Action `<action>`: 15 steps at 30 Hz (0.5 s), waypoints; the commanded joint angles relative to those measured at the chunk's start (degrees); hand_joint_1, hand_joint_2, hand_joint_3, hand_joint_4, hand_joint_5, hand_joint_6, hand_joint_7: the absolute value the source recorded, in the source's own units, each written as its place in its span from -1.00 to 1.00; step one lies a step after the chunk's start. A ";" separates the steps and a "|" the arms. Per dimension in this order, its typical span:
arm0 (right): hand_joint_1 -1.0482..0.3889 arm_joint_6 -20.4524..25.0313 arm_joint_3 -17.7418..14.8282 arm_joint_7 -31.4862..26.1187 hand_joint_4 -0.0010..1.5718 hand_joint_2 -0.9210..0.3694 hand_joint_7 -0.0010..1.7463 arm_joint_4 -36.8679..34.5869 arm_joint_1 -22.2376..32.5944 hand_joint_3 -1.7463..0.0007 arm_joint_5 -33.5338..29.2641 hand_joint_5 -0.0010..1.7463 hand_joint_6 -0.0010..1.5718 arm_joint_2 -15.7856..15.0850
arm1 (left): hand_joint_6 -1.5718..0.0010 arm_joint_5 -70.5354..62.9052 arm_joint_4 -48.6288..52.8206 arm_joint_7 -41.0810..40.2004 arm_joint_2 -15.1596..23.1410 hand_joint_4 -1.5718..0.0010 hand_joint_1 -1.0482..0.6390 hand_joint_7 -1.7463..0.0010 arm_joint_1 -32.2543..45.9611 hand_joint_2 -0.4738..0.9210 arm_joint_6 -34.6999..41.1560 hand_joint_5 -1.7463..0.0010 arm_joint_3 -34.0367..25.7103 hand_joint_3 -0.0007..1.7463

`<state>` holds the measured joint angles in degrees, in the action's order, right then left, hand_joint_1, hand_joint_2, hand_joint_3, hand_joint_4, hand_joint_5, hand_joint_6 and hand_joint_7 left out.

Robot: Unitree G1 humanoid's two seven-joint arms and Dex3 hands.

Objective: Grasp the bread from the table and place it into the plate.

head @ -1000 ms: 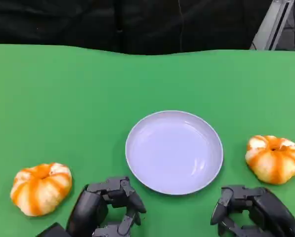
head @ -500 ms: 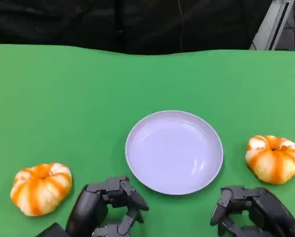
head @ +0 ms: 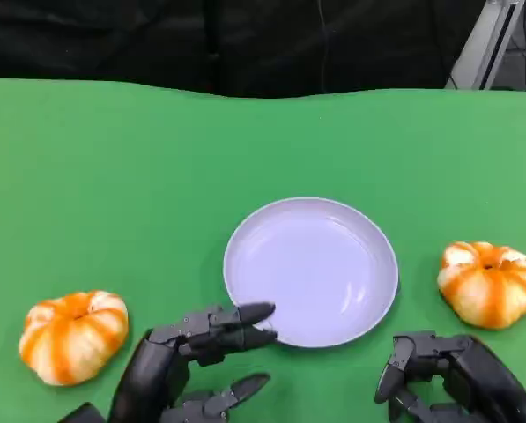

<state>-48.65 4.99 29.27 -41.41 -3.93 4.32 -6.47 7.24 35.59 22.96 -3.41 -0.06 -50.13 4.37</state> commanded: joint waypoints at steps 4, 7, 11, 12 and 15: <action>0.32 -0.01 -0.47 0.19 0.08 -0.62 0.31 0.93 0.54 0.00 0.76 0.64 0.11 -0.39 | 0.52 3.26 -8.30 1.37 1.87 0.40 -0.45 1.00 1.63 1.00 2.85 1.00 -0.10 -0.89; 0.32 -0.13 -0.47 0.14 0.09 -0.62 0.32 1.29 0.76 0.00 0.73 0.65 0.11 -0.43 | 0.67 5.73 -14.20 2.22 2.87 0.49 -0.56 1.00 2.75 1.00 4.92 1.00 -0.26 -0.85; 0.32 0.41 -0.33 -0.24 0.08 -0.62 0.32 1.77 1.05 0.01 0.36 0.65 0.11 -0.33 | 0.71 4.32 -18.99 1.50 5.38 0.56 -0.60 1.00 3.89 1.00 6.61 1.00 -1.35 -0.86; 0.31 0.55 -0.27 -0.34 0.08 -0.62 0.31 1.96 1.16 0.01 0.25 0.65 0.11 -0.28 | 0.71 3.72 -20.33 1.03 6.32 0.57 -0.62 0.99 4.19 1.00 6.93 1.00 -2.05 -0.87; 0.31 0.73 -0.22 -0.50 0.08 -0.62 0.31 2.34 1.33 0.01 0.16 0.65 0.11 -0.16 | 0.68 0.13 -23.11 -1.42 8.05 0.61 -0.67 0.99 4.90 1.00 7.35 1.00 -4.02 -0.89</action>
<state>-48.31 5.04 29.21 -39.75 -3.17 4.27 -6.37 10.17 14.96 23.96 2.55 4.14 -43.31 2.29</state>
